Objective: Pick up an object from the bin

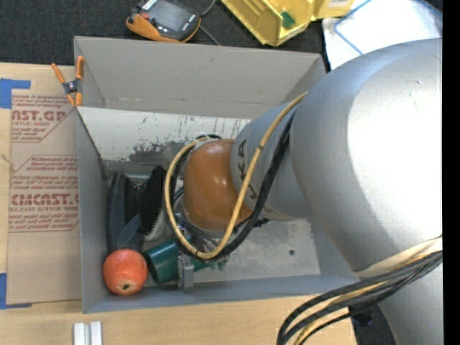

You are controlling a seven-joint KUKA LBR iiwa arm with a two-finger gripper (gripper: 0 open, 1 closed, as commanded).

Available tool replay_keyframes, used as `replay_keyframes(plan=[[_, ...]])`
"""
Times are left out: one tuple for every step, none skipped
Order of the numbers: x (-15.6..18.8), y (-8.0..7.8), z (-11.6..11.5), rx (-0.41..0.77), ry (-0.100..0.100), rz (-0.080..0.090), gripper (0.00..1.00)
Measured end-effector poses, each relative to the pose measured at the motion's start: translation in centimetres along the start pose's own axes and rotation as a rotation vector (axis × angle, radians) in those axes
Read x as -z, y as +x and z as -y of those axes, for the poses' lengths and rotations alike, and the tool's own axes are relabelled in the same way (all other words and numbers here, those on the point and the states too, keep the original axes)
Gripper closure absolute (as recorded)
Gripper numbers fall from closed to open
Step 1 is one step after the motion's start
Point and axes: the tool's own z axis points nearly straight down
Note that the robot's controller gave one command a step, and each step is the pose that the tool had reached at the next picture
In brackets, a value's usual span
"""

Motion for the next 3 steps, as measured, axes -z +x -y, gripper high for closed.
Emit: replay_keyframes(plan=[[-0.1, -0.4, -4.1, -0.037, 0.0, -0.022, 1.0], [-0.1, -0.4, -4.1, -0.036, 0.0, -0.022, 1.0], [2.2, -0.3, -4.1, -0.037, -0.002, -0.022, 1.0]])
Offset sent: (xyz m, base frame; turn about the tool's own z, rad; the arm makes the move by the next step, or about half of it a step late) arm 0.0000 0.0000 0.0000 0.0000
